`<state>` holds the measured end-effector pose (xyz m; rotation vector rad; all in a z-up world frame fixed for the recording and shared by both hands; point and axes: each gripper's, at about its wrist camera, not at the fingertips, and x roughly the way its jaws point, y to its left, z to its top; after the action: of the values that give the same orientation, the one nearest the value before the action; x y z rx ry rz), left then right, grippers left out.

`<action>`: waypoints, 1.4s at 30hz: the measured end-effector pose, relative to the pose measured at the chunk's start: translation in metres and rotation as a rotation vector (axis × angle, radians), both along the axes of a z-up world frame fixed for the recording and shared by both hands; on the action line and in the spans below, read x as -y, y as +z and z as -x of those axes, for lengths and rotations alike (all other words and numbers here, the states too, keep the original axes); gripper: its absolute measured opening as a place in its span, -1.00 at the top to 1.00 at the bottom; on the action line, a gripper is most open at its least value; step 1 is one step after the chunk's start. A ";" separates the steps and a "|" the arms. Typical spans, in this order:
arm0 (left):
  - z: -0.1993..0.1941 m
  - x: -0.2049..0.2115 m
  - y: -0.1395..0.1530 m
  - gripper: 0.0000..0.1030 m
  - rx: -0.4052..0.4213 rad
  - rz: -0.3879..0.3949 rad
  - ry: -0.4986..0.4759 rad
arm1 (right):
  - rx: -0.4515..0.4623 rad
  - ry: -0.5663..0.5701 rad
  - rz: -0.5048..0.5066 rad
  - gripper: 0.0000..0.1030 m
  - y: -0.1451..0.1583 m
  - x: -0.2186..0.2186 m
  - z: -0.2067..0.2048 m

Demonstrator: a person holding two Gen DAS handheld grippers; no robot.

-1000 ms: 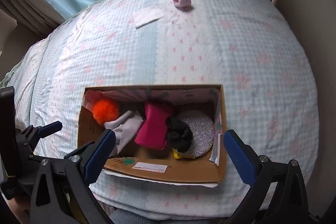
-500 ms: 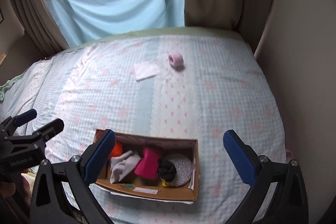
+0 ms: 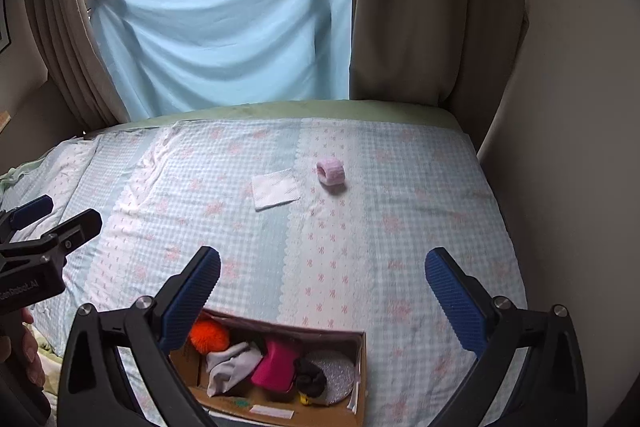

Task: Organize soft objects
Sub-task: 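Withdraw both tools from the box toward the white cloth and pink wristband, then grasp the white textured cloth with left tool while right tool grasps the pink wristband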

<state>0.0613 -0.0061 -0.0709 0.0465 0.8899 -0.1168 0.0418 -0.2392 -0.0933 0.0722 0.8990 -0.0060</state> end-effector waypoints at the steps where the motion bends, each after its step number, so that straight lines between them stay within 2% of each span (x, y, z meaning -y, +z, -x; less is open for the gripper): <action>1: -0.008 0.002 -0.003 -0.99 -0.006 0.001 -0.002 | 0.000 0.001 -0.001 -0.98 -0.002 0.001 -0.008; 6: -0.055 0.016 -0.027 -0.99 -0.036 0.000 -0.013 | -0.009 0.015 -0.014 -0.98 -0.016 0.008 -0.052; 12: -0.125 0.033 -0.076 -0.99 -0.101 0.004 -0.037 | -0.036 0.032 -0.020 -0.98 -0.053 0.017 -0.119; 19: -0.211 0.042 -0.165 -0.99 -0.214 0.036 -0.002 | -0.075 0.074 -0.031 -0.98 -0.121 0.029 -0.198; 26: -0.283 0.060 -0.274 -0.99 -0.291 0.048 0.030 | -0.137 0.166 0.018 -0.98 -0.222 0.031 -0.268; 30: -0.314 0.072 -0.334 -0.99 -0.332 0.064 0.036 | -0.134 0.189 0.008 -0.98 -0.266 0.031 -0.297; 34: -0.330 0.084 -0.372 -0.99 -0.353 0.079 0.037 | -0.149 0.202 0.001 -0.98 -0.299 0.027 -0.321; 38: -0.336 0.097 -0.400 -0.99 -0.373 0.000 0.024 | -0.164 0.216 0.005 -0.97 -0.322 0.021 -0.338; 40: -0.334 0.103 -0.402 -0.98 -0.330 -0.034 -0.010 | -0.170 0.225 0.017 -0.83 -0.330 0.017 -0.344; 42: -0.334 0.104 -0.404 -0.96 -0.323 -0.039 -0.028 | -0.199 0.220 0.029 -0.48 -0.339 0.014 -0.352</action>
<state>0.3957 -0.1100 -0.4748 0.0781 1.2142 -0.1347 0.3934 -0.2529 -0.4325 -0.0556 1.1013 0.1817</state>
